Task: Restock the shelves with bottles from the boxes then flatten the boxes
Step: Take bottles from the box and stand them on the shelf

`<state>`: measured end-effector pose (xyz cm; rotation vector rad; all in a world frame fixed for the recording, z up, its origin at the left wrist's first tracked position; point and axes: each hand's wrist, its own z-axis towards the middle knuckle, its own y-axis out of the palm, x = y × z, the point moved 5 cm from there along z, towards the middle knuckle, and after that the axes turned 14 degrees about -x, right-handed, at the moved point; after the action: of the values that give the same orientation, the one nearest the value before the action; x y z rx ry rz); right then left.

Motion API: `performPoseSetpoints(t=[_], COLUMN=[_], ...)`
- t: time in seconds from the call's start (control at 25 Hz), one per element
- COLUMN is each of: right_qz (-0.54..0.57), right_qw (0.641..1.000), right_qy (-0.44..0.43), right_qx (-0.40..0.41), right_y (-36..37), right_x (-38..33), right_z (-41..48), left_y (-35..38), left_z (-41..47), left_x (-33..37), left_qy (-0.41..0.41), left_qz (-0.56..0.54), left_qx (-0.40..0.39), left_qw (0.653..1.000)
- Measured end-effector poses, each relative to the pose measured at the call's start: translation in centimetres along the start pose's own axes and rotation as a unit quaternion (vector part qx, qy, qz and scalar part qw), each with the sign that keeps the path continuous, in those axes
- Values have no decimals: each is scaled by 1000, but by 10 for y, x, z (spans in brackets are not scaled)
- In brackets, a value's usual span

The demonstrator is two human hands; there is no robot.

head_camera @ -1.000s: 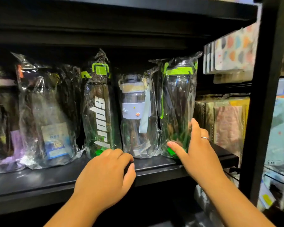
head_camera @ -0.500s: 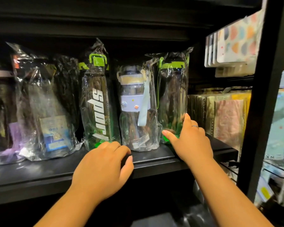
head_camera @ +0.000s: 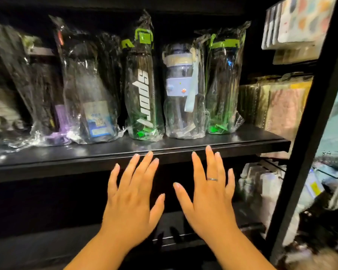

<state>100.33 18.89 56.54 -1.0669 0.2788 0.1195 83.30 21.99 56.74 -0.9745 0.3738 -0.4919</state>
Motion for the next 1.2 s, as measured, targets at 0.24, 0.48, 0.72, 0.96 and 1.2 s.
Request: performPoseSetpoints(t=[0.24,0.48,0.72,0.96,1.2], right_qz=[27,43,-2,-20,-25], right_qw=[980,906,852,778,748], right_qy=[-89,-181,-273,-325,-305], right_qx=[-176,-381,-447,-537,-588], right_y=[75,147,214,272,385], right_x=[-118,-271,-400,-465,-536], right_z=[-87,-203,-345,-398,-394], left_y=[14,-26,-81,-70,-41], left_z=[-169,-392,-583,-667,-700], left_x=[-89,-158,-198,-238,-344], left_qy=[-151,-328,-453,-489,-506], left_qz=[-8,-34,-49,-26,-51], left_qx=[-120,-182,-223,-283,-320], left_qw=[981,926,862,825,800])
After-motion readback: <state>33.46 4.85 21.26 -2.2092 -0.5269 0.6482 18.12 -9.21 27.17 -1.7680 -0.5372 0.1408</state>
